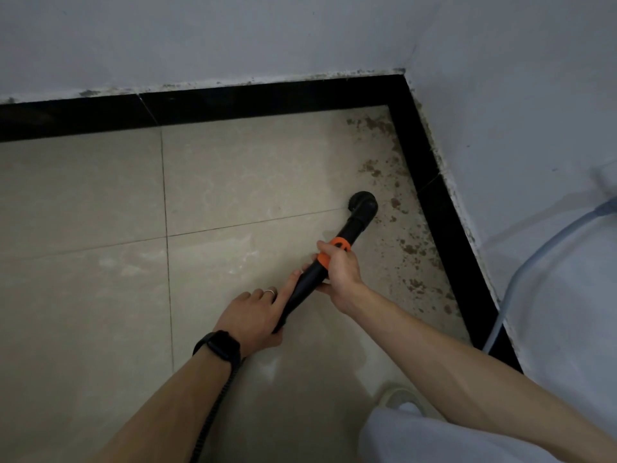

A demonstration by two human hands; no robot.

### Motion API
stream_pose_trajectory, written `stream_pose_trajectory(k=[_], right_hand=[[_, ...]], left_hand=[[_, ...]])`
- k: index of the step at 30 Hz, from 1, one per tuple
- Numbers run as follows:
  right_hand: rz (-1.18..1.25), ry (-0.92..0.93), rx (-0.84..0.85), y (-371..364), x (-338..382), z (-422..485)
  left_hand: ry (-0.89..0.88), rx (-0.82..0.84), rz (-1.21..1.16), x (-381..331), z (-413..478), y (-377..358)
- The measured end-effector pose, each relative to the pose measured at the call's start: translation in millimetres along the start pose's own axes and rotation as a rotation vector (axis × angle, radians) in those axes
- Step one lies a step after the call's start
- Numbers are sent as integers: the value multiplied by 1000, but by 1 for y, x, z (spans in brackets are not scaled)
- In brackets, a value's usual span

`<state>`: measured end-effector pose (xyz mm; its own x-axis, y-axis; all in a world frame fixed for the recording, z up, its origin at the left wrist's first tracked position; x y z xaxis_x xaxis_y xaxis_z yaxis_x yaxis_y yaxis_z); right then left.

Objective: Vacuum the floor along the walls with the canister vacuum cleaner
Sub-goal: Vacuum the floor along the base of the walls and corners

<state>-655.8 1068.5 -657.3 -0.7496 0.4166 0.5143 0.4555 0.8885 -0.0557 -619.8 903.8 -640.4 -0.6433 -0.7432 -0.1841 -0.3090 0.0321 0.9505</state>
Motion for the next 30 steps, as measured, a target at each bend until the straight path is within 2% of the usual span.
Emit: stream_pose_trajectory(k=[7,15,30], right_hand=[[22,-2,43,3,29,9],[-3,-8,87,8,56,27],[-30,-2,140,-10,112,68]], left_hand=[[52,-22,29,-8,27,7],[118,-123,39,-15,57,10],[194,-122,73,3,115,25]])
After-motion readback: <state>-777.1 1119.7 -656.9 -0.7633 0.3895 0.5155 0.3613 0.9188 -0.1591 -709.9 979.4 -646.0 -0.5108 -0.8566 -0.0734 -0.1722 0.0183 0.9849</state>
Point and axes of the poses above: each hand's wrist, its own z-axis towards the middle knuckle, its own y-axis out of the back of the hand, x = y × z, the point moved 6 cm from there along z, towards the middle knuckle, and after that the axes turned 6 degrees about -y, right-handed, at the moved point
